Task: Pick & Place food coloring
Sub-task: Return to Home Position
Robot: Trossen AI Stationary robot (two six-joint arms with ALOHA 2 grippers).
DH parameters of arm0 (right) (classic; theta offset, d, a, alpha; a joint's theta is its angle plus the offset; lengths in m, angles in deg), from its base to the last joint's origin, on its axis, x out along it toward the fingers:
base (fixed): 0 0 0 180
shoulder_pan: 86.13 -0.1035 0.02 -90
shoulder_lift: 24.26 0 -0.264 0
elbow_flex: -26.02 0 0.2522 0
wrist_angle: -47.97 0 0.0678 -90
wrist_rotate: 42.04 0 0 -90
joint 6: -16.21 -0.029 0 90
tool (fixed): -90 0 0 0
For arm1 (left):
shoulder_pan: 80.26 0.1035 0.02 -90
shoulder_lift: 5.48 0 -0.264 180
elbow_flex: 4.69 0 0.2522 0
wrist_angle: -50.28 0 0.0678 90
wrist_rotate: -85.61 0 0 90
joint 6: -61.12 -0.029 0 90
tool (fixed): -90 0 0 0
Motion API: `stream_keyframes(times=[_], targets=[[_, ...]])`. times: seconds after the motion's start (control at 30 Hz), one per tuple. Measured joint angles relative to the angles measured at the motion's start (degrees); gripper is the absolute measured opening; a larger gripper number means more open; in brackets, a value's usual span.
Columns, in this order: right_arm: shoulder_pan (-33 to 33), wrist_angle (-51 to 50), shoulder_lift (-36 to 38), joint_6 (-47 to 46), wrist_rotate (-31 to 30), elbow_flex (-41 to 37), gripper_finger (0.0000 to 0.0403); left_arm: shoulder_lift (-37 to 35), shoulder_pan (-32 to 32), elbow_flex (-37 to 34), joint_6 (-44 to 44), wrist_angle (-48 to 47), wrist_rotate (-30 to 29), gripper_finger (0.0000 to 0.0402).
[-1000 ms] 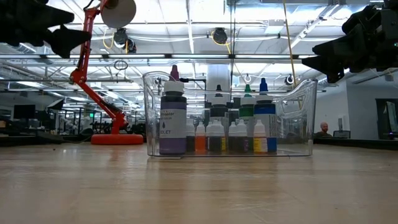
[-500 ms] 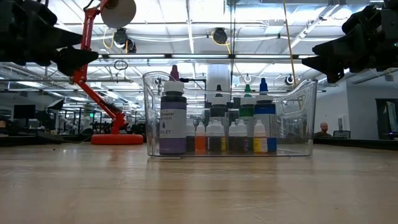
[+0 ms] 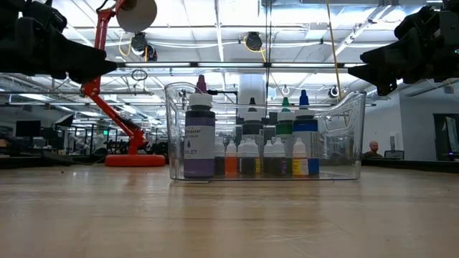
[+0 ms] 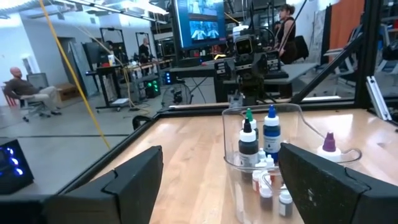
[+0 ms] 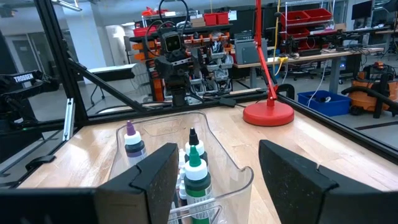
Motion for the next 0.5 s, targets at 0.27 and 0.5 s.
stream_keyframes(times=[0.27, 0.5], targets=[[0.0, 0.0, 0.0, 0.0, 0.0, 0.0, 0.021, 0.0, 0.0, -0.1, 0.1, 0.6, -0.1, 0.0315], [0.0, 0.0, 0.0, 0.0, 0.0, 0.0, 0.021, 0.0, 0.0, -0.1, 0.0, 0.8, -0.1, 0.0316]])
